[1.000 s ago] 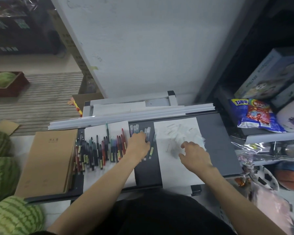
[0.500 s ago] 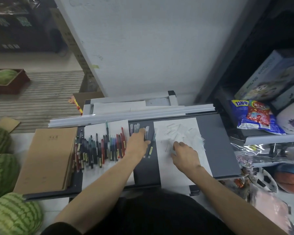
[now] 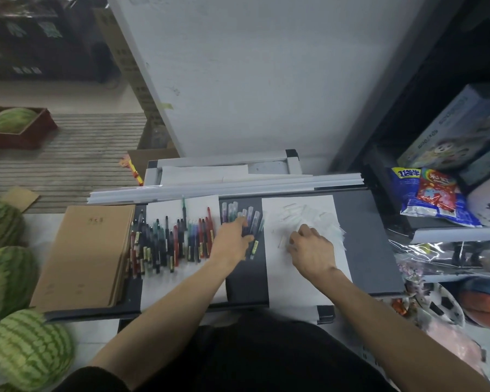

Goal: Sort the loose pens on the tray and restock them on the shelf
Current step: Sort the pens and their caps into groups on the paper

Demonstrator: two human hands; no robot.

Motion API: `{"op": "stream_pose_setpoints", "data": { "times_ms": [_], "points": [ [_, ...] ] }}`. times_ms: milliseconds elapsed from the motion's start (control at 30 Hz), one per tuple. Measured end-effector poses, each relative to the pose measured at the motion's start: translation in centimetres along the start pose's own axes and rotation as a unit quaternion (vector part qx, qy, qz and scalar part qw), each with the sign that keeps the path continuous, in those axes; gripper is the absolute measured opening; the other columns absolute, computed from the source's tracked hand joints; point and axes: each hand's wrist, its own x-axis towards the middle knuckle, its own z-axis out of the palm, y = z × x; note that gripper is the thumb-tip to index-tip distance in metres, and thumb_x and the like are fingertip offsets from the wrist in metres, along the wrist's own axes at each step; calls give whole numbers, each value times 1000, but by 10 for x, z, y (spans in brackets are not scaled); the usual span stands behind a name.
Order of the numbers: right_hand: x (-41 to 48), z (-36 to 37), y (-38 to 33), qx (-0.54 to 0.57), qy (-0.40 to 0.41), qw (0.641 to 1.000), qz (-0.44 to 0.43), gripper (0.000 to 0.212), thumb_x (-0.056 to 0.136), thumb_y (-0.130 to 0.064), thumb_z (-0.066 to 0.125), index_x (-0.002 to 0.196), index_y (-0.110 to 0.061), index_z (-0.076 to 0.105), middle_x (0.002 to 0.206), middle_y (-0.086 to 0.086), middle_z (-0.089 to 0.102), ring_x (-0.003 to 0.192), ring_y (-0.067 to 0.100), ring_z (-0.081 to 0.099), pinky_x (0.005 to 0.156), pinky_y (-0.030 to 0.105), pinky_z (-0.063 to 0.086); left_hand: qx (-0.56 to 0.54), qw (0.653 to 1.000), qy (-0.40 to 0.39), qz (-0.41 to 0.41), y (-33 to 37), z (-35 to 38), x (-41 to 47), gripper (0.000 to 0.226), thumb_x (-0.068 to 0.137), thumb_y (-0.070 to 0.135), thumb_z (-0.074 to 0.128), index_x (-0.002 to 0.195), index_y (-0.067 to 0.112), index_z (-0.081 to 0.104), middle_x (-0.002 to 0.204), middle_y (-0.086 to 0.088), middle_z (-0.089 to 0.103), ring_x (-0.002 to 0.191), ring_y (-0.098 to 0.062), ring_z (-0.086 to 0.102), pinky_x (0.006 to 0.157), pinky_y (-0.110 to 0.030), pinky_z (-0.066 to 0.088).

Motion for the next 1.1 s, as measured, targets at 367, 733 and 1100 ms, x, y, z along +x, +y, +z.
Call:
{"op": "stream_pose_setpoints", "data": {
  "times_ms": [367, 733, 1100],
  "points": [
    [3, -17, -32, 0, 29, 999, -30, 21, 99, -27, 51, 98, -15, 68, 93, 2, 72, 94, 26, 64, 84, 37, 47, 76, 988, 120, -66, -86, -58, -19, 4, 98, 17, 63, 102, 16, 63, 81, 1, 69, 70, -17, 68, 74, -38, 62],
    [3, -34, -60, 178, -5, 982, -67, 27, 104, -44, 49, 97, -20, 60, 95, -5, 68, 90, 22, 62, 76, 38, 54, 97, 983, 61, -143, -96, -62, -6, 37, 90, 26, 80, 69, 8, 56, 63, -7, 63, 53, -20, 63, 52, -29, 54],
    [-15, -74, -61, 499, -21, 866, 21, 6, 97, -32, 72, 96, -26, 74, 90, -14, 74, 81, 9, 68, 77, 21, 54, 37, 995, 75, -53, -77, -90, -40, 22, 100, 33, 66, 110, 16, 76, 94, 2, 77, 76, -13, 70, 78, -28, 56]
  ]
}}
